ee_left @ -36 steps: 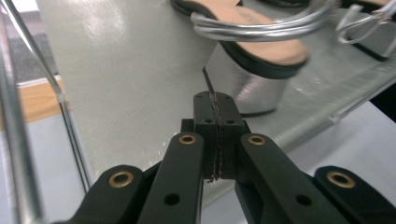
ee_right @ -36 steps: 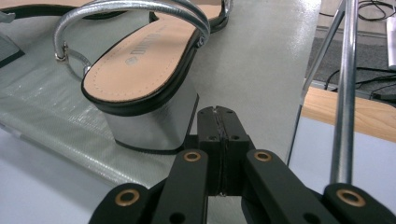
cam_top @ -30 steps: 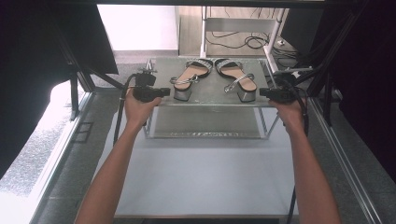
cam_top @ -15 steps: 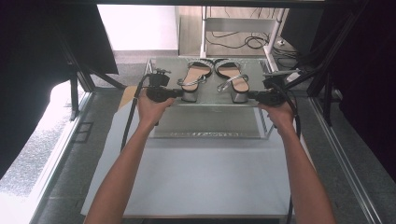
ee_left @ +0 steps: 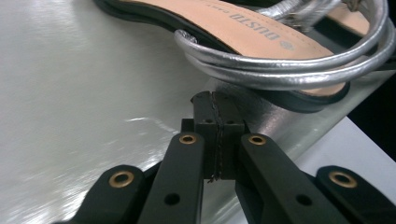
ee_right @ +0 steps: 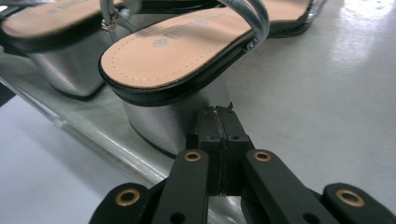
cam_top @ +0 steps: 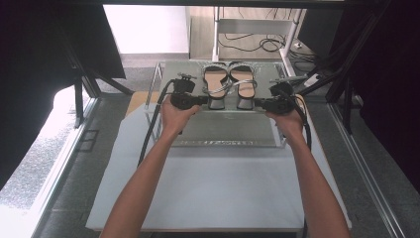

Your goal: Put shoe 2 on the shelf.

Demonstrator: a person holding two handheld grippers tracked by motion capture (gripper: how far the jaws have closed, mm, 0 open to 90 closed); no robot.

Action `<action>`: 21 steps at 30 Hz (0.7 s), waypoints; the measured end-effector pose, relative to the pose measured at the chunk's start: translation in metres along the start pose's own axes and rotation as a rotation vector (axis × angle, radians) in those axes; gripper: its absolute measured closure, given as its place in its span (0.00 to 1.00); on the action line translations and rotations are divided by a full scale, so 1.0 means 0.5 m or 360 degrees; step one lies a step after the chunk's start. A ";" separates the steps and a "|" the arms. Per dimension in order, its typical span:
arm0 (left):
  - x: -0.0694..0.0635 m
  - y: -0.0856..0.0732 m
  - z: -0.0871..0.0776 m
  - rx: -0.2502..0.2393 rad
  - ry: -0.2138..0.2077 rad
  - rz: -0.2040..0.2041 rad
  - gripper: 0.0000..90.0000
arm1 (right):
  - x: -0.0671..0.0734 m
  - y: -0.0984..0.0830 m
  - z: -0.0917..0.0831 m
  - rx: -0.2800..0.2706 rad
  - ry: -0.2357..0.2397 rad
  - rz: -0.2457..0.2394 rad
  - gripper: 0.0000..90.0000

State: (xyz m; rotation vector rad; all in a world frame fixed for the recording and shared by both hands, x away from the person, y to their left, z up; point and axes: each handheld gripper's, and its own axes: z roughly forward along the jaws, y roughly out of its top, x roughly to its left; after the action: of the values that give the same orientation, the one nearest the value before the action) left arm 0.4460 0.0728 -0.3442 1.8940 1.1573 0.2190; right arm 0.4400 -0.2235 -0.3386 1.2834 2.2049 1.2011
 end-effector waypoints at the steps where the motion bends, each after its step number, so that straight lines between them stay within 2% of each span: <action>1: -0.002 0.001 0.001 0.0004 -0.0001 0.0000 1.00 | 0.002 0.001 0.002 0.0000 0.0002 -0.0002 0.99; 13: -0.006 0.001 0.003 0.0006 0.0000 0.0006 0.99 | 0.028 0.004 0.019 -0.0018 0.0059 -0.0032 0.99; 14: -0.004 0.000 0.002 0.0007 -0.0004 0.0002 0.97 | 0.027 0.004 0.019 -0.0017 0.0058 -0.0033 0.99; 15: 0.000 -0.001 -0.002 -0.0003 -0.0006 0.0000 0.90 | 0.024 0.003 0.016 -0.0018 0.0070 -0.0022 0.97; 19: 0.004 -0.005 -0.018 -0.0022 -0.0023 0.0013 0.86 | 0.025 0.000 0.001 -0.0072 0.0087 -0.0021 0.96; 20: 0.004 -0.007 -0.036 -0.0034 -0.0030 0.0039 0.81 | 0.029 -0.003 -0.014 -0.0095 0.0100 -0.0039 0.94; 21: 0.004 -0.007 -0.036 -0.0034 -0.0030 0.0039 0.79 | 0.029 -0.003 -0.014 -0.0095 0.0100 -0.0039 0.94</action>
State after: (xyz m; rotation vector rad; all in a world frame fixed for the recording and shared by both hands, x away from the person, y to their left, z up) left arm 0.4349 0.0854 -0.3368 1.8882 1.1157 0.2256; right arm 0.4270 -0.2156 -0.3336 1.2075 2.2041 1.3044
